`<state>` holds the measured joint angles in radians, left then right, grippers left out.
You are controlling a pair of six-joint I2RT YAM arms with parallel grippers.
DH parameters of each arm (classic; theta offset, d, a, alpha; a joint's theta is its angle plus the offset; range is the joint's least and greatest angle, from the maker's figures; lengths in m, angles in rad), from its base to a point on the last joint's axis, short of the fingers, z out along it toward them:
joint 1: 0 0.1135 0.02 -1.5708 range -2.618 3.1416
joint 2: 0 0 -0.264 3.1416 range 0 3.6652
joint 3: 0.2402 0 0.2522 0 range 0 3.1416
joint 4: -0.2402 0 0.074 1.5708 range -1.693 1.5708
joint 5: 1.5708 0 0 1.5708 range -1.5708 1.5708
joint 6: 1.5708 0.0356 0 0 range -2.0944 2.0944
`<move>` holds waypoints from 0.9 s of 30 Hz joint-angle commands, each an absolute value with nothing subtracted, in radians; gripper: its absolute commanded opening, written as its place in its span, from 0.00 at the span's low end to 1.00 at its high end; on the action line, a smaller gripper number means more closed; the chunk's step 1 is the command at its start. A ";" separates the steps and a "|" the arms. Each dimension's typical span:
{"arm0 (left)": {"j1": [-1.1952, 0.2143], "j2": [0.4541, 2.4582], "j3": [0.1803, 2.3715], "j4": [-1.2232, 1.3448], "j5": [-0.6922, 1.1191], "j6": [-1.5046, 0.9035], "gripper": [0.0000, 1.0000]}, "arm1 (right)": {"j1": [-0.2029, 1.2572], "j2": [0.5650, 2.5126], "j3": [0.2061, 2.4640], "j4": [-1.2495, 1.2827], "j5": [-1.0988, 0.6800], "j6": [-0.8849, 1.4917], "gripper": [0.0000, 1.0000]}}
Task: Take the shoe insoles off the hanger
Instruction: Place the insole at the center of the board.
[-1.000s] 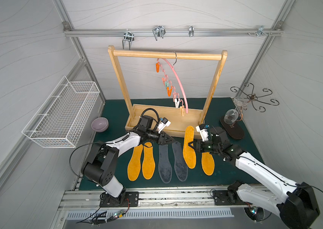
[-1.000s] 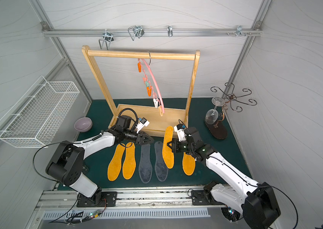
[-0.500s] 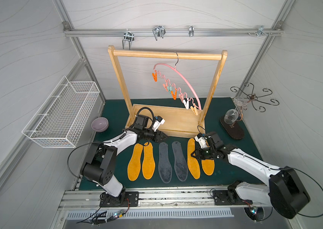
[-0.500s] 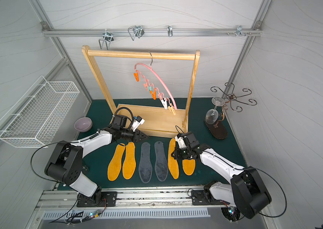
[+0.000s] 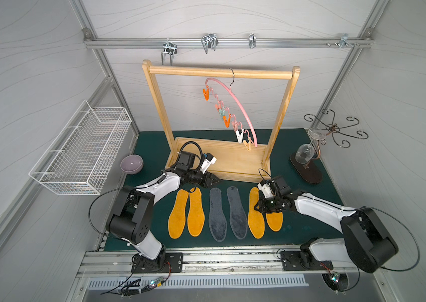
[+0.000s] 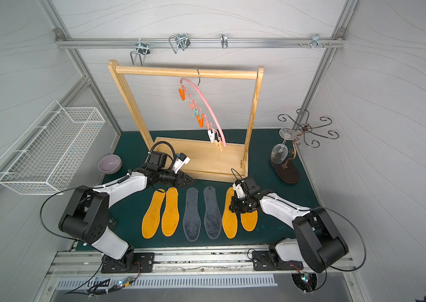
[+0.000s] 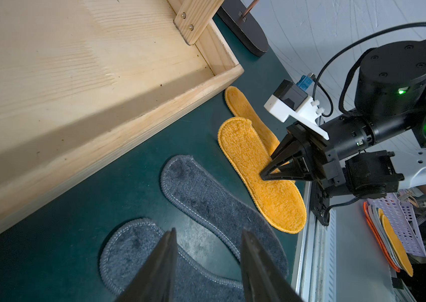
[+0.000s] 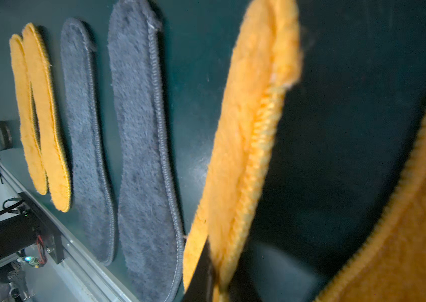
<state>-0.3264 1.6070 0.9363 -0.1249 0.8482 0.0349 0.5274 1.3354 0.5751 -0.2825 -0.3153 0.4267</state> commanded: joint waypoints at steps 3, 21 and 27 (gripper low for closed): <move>-0.327 1.587 0.973 -0.102 0.847 0.050 0.45 | 0.520 1.365 0.611 -0.327 -0.260 0.386 0.19; -0.322 1.555 0.982 -0.167 0.771 0.169 0.46 | 0.497 1.404 0.601 -0.266 -0.224 0.434 0.32; -0.322 1.532 1.002 -0.225 0.711 0.269 0.46 | 0.497 1.412 0.593 -0.237 -0.261 0.464 0.32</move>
